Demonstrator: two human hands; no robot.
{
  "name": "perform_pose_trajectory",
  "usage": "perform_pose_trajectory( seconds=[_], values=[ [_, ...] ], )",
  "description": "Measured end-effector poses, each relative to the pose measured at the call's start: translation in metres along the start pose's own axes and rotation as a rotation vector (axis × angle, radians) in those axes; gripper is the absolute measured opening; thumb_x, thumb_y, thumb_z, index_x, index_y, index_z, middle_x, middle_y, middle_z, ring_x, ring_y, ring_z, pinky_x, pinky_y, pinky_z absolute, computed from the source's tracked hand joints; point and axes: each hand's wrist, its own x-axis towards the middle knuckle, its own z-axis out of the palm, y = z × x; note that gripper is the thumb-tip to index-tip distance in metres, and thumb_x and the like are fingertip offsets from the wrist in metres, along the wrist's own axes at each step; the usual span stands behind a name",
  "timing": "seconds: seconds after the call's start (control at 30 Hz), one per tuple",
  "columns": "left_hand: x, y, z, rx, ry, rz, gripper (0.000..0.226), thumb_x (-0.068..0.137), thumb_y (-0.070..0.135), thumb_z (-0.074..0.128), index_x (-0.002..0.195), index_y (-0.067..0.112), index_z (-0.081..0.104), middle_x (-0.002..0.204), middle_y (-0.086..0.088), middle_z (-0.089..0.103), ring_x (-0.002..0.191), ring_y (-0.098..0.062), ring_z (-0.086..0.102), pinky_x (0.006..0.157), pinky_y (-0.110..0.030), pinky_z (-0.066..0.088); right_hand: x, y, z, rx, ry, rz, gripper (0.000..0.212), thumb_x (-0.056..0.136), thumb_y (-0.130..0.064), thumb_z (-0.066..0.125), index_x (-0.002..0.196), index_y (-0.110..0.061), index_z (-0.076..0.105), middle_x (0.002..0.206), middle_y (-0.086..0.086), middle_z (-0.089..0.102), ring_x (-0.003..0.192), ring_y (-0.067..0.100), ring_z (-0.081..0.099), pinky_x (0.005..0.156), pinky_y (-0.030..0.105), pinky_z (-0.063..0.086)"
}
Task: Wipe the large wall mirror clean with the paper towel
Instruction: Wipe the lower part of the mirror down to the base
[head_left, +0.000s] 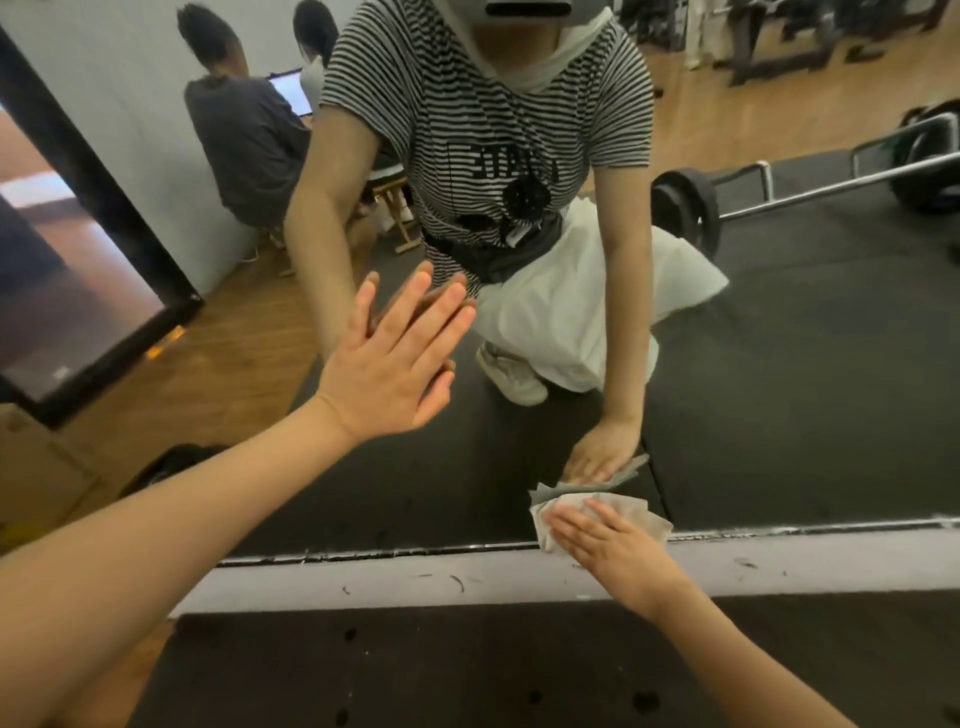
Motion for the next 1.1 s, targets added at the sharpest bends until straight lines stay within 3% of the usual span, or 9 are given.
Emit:
perform_pose_trajectory(
  seconds=[0.23, 0.4, 0.53, 0.77, 0.9, 0.97, 1.03, 1.1],
  values=[
    [0.0, 0.001, 0.002, 0.002, 0.04, -0.03, 0.07, 0.093, 0.034, 0.04, 0.154, 0.01, 0.017, 0.163, -0.006, 0.001, 0.15, -0.027, 0.003, 0.118, -0.05, 0.0, -0.003, 0.004, 0.004, -0.021, -0.102, -0.008, 0.102, 0.033, -0.024, 0.097, 0.125, -0.013, 0.055, 0.141, 0.004, 0.041, 0.132, 0.019, 0.037, 0.12, 0.04, -0.008],
    [0.001, 0.001, 0.002, 0.011, 0.038, -0.045, 0.068, 0.091, 0.033, 0.042, 0.152, 0.009, 0.024, 0.163, -0.005, 0.003, 0.15, -0.027, 0.005, 0.118, -0.051, 0.002, -0.002, 0.003, 0.0, 0.046, -0.166, 0.005, 0.101, 0.033, -0.023, 0.097, 0.125, -0.015, 0.055, 0.141, 0.003, 0.043, 0.131, 0.018, 0.039, 0.12, 0.039, -0.005],
    [0.0, 0.001, 0.003, 0.047, 0.019, -0.049, 0.068, 0.09, 0.035, 0.042, 0.152, 0.01, 0.026, 0.163, -0.006, 0.004, 0.15, -0.027, 0.006, 0.118, -0.051, 0.003, -0.001, -0.001, 0.002, 0.111, -0.189, 0.023, 0.097, 0.028, -0.023, 0.098, 0.119, -0.017, 0.066, 0.137, 0.002, 0.049, 0.128, 0.017, 0.042, 0.119, 0.038, 0.0],
    [-0.002, 0.003, 0.003, 0.056, -0.03, -0.052, 0.071, 0.094, 0.039, 0.035, 0.156, 0.014, 0.01, 0.163, -0.003, -0.003, 0.15, -0.025, 0.0, 0.119, -0.05, -0.001, 0.004, -0.021, 0.012, 0.246, -0.137, 0.12, 0.117, 0.01, -0.007, 0.095, 0.121, -0.013, 0.057, 0.135, 0.005, 0.047, 0.123, 0.023, 0.047, 0.12, 0.038, -0.003],
    [0.0, 0.004, 0.003, 0.06, -0.04, -0.059, 0.072, 0.095, 0.041, 0.033, 0.156, 0.016, 0.005, 0.163, -0.001, -0.006, 0.15, -0.023, -0.003, 0.119, -0.048, -0.001, 0.005, -0.012, 0.012, 0.151, -0.155, 0.049, 0.105, 0.022, -0.006, 0.094, 0.122, -0.011, 0.063, 0.138, 0.006, 0.044, 0.126, 0.021, 0.043, 0.12, 0.035, -0.004],
    [0.001, 0.003, 0.002, 0.077, -0.043, -0.067, 0.072, 0.095, 0.041, 0.032, 0.156, 0.016, 0.005, 0.163, -0.001, -0.007, 0.15, -0.023, -0.003, 0.118, -0.048, -0.001, 0.015, -0.015, -0.002, 0.129, -0.258, 0.008, 0.098, 0.044, -0.007, 0.091, 0.133, -0.012, 0.053, 0.145, 0.007, 0.031, 0.136, 0.022, 0.024, 0.117, 0.032, -0.015],
    [0.0, 0.001, 0.002, 0.09, -0.045, -0.068, 0.072, 0.094, 0.041, 0.032, 0.156, 0.015, 0.006, 0.163, -0.001, -0.007, 0.15, -0.023, -0.003, 0.118, -0.049, -0.002, 0.026, -0.018, -0.005, 0.105, -0.257, -0.095, 0.084, 0.085, -0.005, 0.064, 0.146, -0.015, 0.008, 0.151, 0.004, -0.008, 0.135, 0.018, -0.021, 0.101, 0.029, -0.038],
    [0.0, 0.002, 0.002, 0.098, -0.045, -0.062, 0.072, 0.094, 0.041, 0.032, 0.156, 0.015, 0.005, 0.163, -0.001, -0.007, 0.15, -0.023, -0.003, 0.118, -0.049, -0.001, 0.041, -0.024, -0.008, 0.139, -0.241, -0.165, 0.071, 0.1, -0.005, 0.04, 0.14, -0.018, -0.017, 0.144, 0.0, -0.03, 0.126, 0.015, -0.037, 0.088, 0.03, -0.039]
  ],
)
